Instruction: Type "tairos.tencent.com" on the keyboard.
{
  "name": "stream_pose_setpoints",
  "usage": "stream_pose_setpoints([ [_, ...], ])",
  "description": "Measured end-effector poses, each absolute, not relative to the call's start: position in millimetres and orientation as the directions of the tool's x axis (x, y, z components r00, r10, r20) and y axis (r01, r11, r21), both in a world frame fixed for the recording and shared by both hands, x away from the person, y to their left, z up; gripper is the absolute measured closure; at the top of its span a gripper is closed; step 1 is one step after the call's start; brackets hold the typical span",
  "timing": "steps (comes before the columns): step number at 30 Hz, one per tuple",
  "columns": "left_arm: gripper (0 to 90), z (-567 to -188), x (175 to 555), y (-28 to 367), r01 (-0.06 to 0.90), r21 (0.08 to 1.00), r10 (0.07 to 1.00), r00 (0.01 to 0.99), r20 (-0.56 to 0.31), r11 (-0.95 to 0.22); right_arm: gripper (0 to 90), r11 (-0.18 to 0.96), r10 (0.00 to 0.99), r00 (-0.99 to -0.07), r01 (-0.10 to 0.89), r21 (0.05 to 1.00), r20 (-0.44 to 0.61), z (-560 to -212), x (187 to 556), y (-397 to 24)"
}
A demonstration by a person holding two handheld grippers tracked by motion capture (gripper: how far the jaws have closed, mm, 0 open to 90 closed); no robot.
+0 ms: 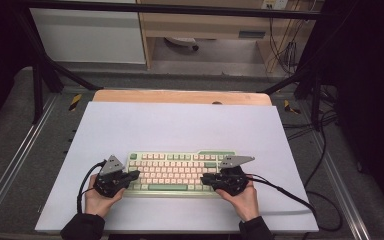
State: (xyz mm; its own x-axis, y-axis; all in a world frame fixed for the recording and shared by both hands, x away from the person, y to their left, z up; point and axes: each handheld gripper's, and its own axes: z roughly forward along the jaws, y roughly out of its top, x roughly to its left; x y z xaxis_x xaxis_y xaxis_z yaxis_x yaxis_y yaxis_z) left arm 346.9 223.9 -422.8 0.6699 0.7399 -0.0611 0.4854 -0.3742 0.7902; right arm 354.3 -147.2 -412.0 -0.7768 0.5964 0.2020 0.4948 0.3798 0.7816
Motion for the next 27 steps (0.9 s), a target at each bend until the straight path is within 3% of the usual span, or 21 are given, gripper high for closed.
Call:
stream_pose_setpoints([
  [18,90.0,-423,347,224,0.484,0.791,0.74,0.67,-0.059,-0.375,89.7,0.381,0.605,-0.775,0.483,0.789,0.182,-407,365,-116],
  [27,90.0,-423,347,223,0.484,0.79,0.739,0.671,-0.06,-0.376,90.0,0.391,0.619,-0.767,0.487,0.781,0.168,-409,371,-100],
])
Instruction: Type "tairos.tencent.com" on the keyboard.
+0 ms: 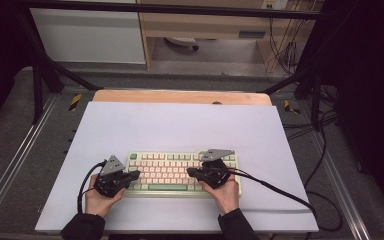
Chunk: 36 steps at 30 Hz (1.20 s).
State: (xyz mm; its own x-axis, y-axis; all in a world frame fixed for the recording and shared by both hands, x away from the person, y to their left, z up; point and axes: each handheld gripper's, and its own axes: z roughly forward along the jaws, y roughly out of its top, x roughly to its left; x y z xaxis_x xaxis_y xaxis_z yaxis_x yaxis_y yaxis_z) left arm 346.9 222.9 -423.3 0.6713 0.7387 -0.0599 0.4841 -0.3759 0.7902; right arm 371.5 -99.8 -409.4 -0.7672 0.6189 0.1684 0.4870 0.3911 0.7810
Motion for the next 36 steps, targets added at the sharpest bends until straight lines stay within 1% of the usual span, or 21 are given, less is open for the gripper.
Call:
stream_pose_setpoints([
  [7,90.0,-423,347,222,0.484,0.791,0.738,0.672,-0.061,-0.375,90.0,0.398,0.623,-0.766,0.485,0.779,0.158,-413,377,-84],
  [19,90.0,-424,347,221,0.484,0.788,0.735,0.675,-0.059,-0.381,90.0,0.387,0.641,-0.749,0.501,0.774,0.165,-424,387,-73],
  [36,90.0,-424,347,221,0.484,0.787,0.734,0.676,-0.059,-0.382,90.0,0.421,0.658,-0.742,0.505,0.754,0.129,-433,393,-67],
])
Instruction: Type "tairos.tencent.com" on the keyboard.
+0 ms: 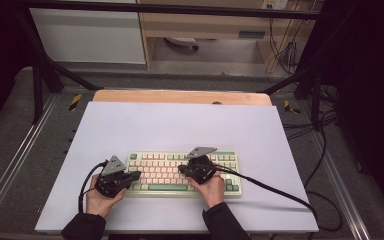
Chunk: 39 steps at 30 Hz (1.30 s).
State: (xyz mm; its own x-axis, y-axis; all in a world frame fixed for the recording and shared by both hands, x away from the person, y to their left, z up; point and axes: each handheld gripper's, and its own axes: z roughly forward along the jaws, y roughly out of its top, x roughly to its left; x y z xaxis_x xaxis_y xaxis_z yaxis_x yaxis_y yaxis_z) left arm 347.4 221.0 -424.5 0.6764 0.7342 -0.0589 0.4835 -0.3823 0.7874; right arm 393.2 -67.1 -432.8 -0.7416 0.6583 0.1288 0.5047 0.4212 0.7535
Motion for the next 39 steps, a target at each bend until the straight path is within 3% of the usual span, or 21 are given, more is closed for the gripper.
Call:
stream_pose_setpoints([
  [12,90.0,-424,347,221,0.483,0.789,0.735,0.676,-0.06,-0.38,90.0,0.428,0.656,-0.745,0.503,0.751,0.125,-431,392,-68],
  [27,90.0,-423,347,221,0.482,0.79,0.734,0.677,-0.06,-0.38,90.0,0.439,0.625,-0.772,0.469,0.766,0.115,-405,380,-82],
  [39,90.0,-423,346,220,0.48,0.789,0.732,0.679,-0.057,-0.384,90.0,0.422,0.64,-0.756,0.493,0.761,0.136,-404,371,-117],
])
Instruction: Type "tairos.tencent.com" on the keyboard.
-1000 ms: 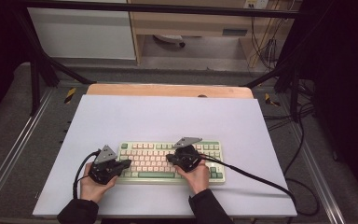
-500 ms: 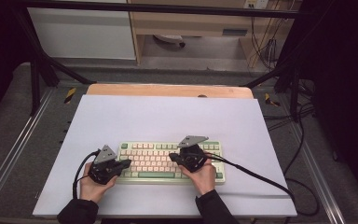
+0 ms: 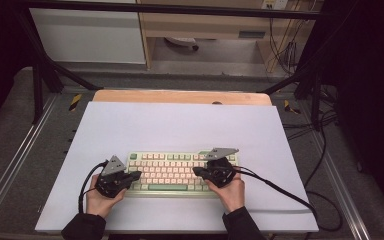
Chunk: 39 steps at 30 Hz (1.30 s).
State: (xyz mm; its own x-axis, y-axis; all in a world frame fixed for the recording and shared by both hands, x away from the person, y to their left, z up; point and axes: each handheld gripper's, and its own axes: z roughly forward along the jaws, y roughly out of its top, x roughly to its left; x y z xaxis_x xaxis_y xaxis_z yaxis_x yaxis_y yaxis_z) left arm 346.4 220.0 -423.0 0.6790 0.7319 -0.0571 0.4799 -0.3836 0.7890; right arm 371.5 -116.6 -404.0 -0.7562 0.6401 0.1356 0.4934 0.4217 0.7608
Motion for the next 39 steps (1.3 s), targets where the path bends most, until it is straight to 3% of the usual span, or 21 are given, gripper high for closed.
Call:
stream_pose_setpoints([
  [39,90.0,-404,362,188,0.456,0.791,0.718,0.695,-0.031,-0.408,90.0,0.375,0.665,-0.728,0.519,0.768,0.167,-419,350,-177],
])
